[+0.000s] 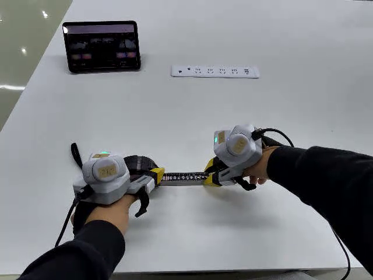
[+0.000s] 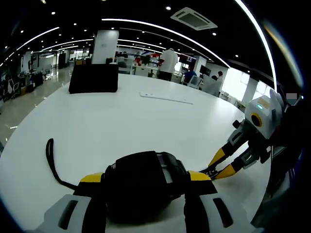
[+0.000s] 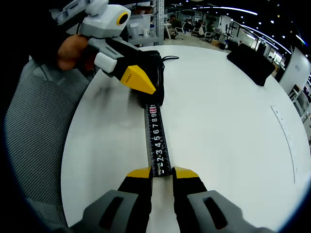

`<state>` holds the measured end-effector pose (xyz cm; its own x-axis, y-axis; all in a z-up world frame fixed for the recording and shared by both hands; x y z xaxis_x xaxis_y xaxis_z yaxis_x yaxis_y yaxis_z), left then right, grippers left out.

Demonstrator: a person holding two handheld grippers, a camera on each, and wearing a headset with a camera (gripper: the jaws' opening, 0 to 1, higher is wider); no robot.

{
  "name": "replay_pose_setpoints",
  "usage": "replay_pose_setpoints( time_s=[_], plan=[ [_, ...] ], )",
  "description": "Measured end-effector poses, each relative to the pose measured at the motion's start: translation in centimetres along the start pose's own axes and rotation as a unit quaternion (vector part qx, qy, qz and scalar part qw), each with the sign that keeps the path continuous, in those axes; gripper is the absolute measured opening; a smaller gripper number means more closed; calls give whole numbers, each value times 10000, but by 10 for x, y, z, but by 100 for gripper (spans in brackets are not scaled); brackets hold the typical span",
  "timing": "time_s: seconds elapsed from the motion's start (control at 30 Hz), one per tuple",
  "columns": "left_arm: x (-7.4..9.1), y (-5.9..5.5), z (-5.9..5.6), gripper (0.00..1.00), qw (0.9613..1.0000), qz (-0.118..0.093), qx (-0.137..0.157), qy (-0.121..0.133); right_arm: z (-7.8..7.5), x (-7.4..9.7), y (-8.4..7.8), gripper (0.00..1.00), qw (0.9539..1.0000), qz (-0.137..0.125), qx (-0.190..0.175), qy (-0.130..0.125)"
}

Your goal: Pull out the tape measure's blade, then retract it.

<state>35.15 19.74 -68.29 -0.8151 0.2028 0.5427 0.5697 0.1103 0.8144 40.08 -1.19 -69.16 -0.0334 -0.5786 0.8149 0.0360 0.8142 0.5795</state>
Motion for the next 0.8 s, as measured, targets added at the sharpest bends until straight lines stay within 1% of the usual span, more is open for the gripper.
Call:
replay_pose_setpoints(
  time_s=[0.27,0.37,0.47,0.8],
  plan=[
    [0,0,0,60,10000,-5,2,-3,1,-2,2,12,9999,-36,-94,-19],
    [0,0,0,60,10000,-11,-8,-1,2,-3,4,11,10000,-34,-32,-44],
    [0,0,0,60,10000,-15,-10,0,2,-4,4,11,10000,-53,-65,-46],
    [0,0,0,60,10000,-9,0,-12,3,-9,8,11,9999,-72,-95,16]
  ],
)
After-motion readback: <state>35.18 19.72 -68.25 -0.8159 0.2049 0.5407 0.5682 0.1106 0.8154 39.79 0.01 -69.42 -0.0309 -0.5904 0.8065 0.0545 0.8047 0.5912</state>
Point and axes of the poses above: the centre of the closed fingertips' face, and the gripper's own axes: x roughly backward along the fingers, z roughly to its left, y roughly out of its top, the point moved 8 cm from there along x, roughly backward along the fingers, and after that the axes turned 1 degree about -z, right-handed, at the moved point
